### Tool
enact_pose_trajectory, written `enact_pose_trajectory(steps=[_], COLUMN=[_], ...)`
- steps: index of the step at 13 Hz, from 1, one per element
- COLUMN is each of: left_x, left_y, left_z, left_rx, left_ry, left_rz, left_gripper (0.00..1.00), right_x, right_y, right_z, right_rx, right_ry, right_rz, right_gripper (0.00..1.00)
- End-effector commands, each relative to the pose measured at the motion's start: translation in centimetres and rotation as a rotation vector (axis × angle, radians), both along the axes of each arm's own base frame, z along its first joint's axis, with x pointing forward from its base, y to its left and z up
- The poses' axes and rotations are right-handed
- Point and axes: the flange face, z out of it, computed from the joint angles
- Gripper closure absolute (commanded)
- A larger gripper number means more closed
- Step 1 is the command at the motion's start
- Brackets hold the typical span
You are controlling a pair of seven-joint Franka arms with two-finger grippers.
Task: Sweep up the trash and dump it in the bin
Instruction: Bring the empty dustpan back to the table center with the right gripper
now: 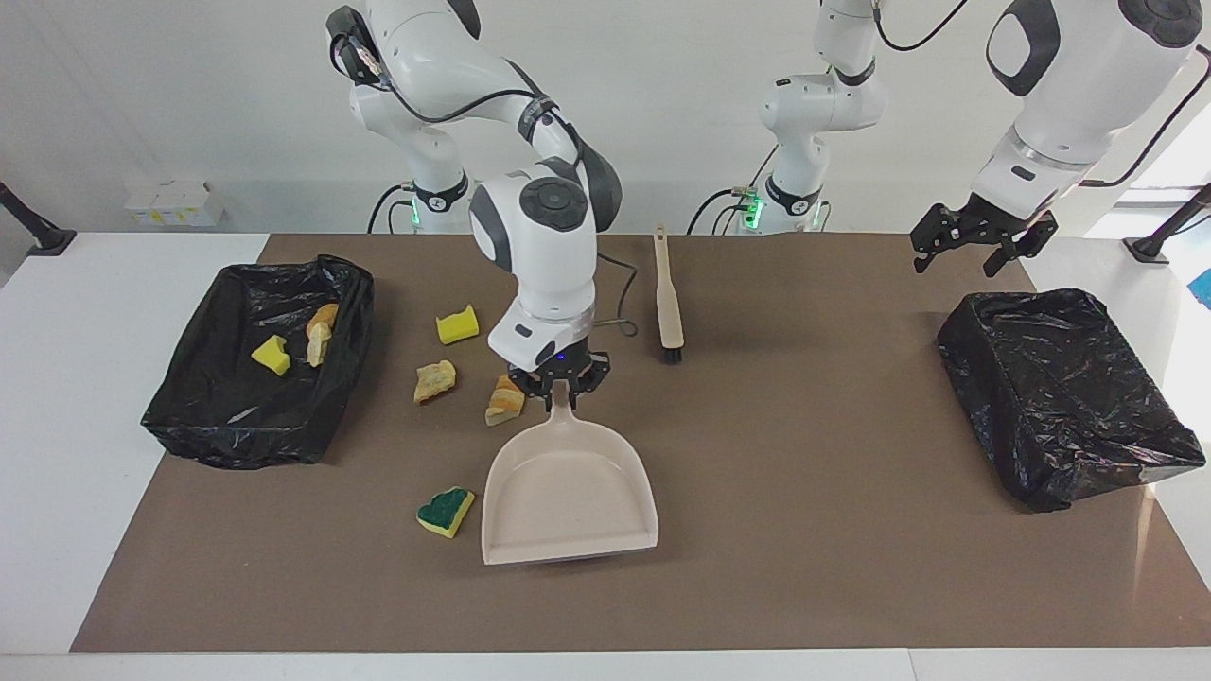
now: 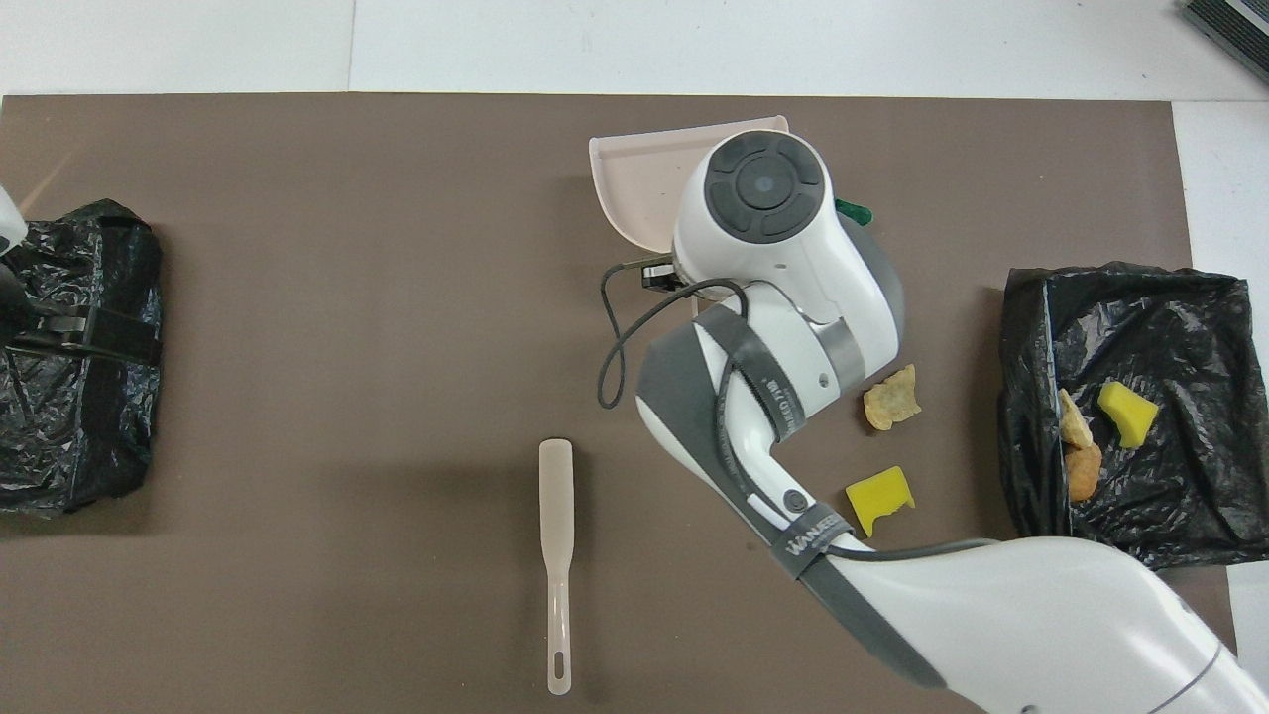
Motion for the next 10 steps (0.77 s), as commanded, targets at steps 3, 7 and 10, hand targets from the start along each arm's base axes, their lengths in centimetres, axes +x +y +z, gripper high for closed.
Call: enact_pose_trajectory(steps=[3,7,10], left_x=[-0.6,-0.9,-0.9], left_y=[0.3,0.5,0.5], left_z=[0.2,0.1,0.1], left_rx=[0.006,0.006,0.006], left_ry=[-0.015,-0.005,-0.004], left_rz=[-0.010,-0.018,-0.018], left_gripper=[0.00,0.00,0.00], right_x=[0.0,-1.0,-2.0], right_y=[7.0,9.2,11.1], right_z=[-2.6,-4.4,-6.1], right_rx=[0.073,0.104,0.115], right_ry=[0.019,0.072,0.082], right_rz=[-0.116,-0.035,-0.010], right_gripper=[1.00,1.00,1.00])
